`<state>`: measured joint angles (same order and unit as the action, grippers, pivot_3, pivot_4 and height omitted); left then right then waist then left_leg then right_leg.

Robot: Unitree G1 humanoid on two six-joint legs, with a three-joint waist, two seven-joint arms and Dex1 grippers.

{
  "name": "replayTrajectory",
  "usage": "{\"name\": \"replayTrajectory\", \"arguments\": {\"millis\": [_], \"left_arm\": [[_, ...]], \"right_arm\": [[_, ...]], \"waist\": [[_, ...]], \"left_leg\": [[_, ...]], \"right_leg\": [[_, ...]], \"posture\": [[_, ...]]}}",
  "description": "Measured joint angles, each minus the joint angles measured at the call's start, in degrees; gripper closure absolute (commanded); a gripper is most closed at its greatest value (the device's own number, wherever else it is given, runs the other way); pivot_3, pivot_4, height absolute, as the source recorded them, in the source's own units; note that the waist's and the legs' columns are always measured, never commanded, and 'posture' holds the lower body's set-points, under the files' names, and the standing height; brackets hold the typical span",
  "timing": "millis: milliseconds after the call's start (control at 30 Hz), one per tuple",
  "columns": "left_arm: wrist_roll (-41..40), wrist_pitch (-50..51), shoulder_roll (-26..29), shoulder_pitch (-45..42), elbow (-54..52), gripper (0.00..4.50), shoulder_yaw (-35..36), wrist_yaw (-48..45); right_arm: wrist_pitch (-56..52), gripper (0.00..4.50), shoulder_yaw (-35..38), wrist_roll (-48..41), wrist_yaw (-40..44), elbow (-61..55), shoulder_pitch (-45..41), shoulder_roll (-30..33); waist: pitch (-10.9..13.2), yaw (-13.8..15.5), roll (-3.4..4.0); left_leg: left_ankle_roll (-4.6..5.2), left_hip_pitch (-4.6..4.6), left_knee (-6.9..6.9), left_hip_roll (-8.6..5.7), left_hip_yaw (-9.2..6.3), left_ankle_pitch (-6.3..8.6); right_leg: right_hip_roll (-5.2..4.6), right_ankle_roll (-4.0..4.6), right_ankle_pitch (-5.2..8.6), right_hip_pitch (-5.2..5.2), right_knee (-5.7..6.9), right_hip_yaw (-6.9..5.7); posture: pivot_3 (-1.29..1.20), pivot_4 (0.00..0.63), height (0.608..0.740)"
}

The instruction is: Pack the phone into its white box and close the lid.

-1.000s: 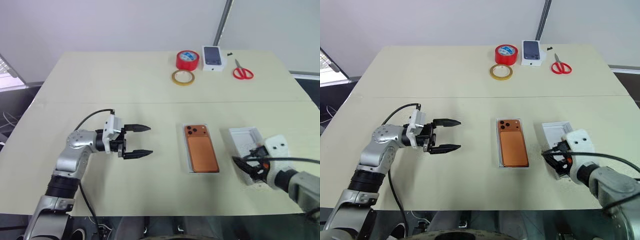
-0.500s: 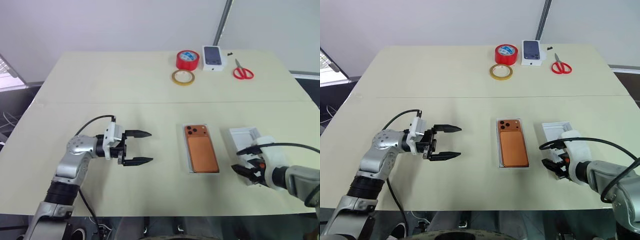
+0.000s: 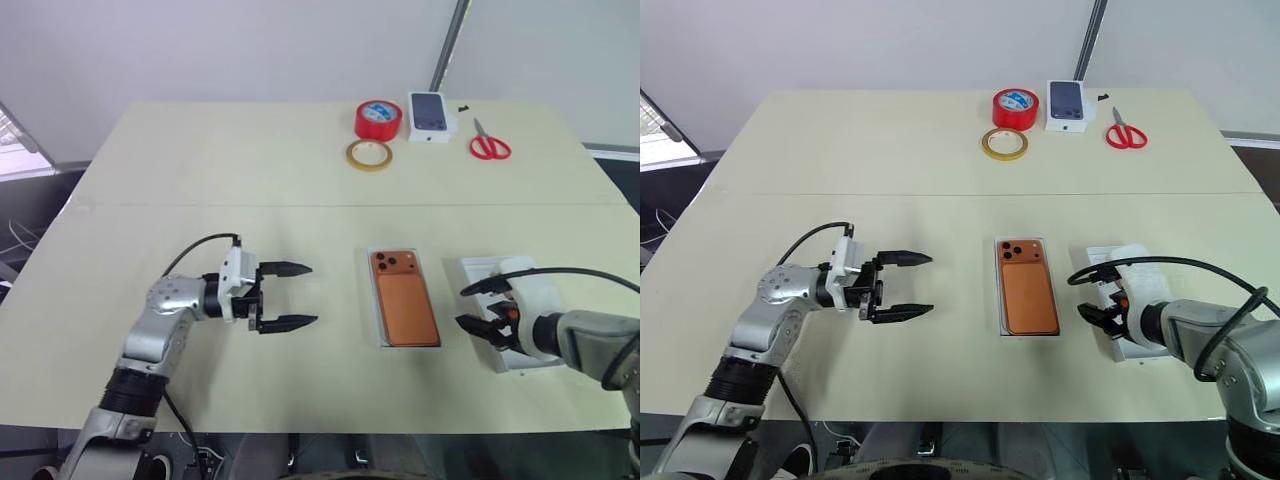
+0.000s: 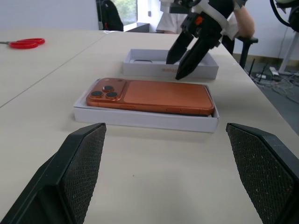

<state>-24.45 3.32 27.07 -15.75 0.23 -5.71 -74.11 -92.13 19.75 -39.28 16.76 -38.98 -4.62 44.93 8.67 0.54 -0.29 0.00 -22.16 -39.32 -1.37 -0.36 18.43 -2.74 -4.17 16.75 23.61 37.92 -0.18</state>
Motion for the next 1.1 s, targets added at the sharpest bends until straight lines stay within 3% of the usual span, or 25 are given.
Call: {"name": "replayTrajectory", "arguments": {"millis": [67,233,833,1100], "left_arm": [[0.01,0.00,0.13,0.23,-0.44,0.11,-0.02,0.24],[0.00,0.25,0.55,0.20,-0.43,0.11,0.00,0.89],[-0.02,1.41,0.52,-1.33,-0.23,0.11,0.00,1.67],[-0.01,1.43,0.30,-2.63,1.51,0.11,-0.01,1.72]], "right_arm": [[0.00,1.88,0.00,-0.41,-0.76,-0.03,0.47,0.03],[0.37,4.36,0.37,-0.36,-2.70,-1.24,2.89,0.41],[-0.02,4.44,1.63,-4.28,-8.70,2.40,-0.85,-3.95],[0.27,4.44,4.84,-1.39,-10.18,11.32,-15.67,-9.88]], "waist": [[0.00,-0.03,0.01],[-0.02,0.03,-0.02],[-0.12,-1.40,-0.20],[-0.03,-1.24,-0.05]], "left_leg": [[0.00,0.01,0.00,0.00,0.00,0.00],[0.00,0.02,0.02,0.00,0.00,0.00],[0.01,0.19,0.04,0.02,0.00,0.00],[0.00,-0.02,0.14,0.01,0.01,0.00]], "right_leg": [[0.00,0.00,0.00,-0.01,0.00,0.00],[0.00,0.00,0.00,-0.03,-0.03,0.00],[0.00,0.00,0.00,-0.19,-0.08,0.00],[0.01,0.00,0.00,0.06,-0.06,0.00]], "posture": [[0.00,0.150,0.740],[0.00,0.150,0.740],[0.00,0.150,0.740],[0.00,0.150,0.740]]}}
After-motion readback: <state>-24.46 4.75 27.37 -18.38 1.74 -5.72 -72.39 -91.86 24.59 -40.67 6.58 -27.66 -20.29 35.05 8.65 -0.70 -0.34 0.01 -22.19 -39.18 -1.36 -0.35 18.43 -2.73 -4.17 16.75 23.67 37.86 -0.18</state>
